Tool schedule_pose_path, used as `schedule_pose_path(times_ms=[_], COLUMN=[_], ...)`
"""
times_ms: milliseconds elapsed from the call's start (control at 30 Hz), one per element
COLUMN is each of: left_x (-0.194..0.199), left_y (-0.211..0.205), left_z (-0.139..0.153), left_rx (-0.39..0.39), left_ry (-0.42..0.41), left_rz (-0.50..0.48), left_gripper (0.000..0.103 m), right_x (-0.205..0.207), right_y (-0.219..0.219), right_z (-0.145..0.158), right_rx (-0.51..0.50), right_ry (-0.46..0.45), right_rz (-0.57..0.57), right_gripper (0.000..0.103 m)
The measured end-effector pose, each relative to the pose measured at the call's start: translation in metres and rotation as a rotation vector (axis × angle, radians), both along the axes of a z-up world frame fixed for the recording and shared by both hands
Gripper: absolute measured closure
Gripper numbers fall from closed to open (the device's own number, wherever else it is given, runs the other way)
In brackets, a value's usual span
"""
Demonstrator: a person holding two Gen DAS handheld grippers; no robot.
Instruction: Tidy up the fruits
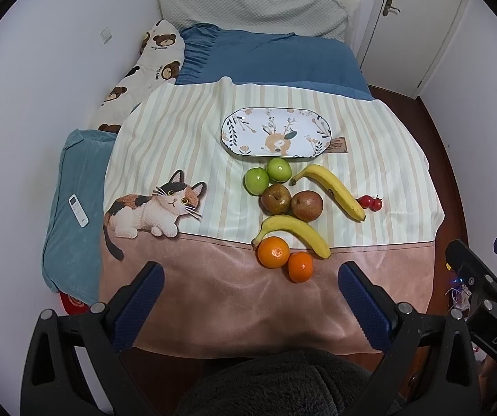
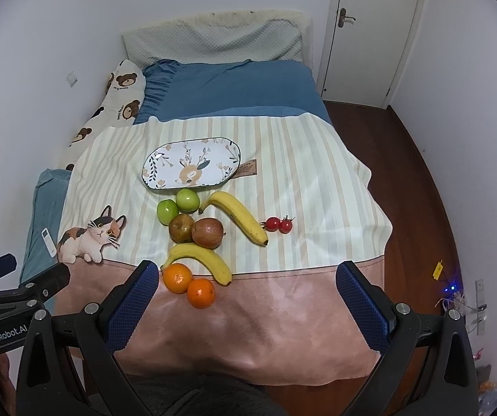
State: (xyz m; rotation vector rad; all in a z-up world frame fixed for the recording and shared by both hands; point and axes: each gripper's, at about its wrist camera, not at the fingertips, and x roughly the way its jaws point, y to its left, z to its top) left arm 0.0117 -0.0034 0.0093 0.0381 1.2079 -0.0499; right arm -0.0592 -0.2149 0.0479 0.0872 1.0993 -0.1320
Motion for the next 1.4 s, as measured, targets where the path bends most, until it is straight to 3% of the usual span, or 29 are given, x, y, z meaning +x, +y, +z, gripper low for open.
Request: schedule_pose_path(times_ms=[1400], left_x=[-0.0006], left_y=[0.0], left_z=[0.0046], left_rx=[-0.007], left_ry=[-0.006], left_rz=[0.003], left_gripper=[0.0], right_x=[0.0009], right_y=[-0.0061], right_z=[0.0009], right_rx=[0.035], right_ry=[0.011], right_rz=[0.0], right_gripper=[0.0])
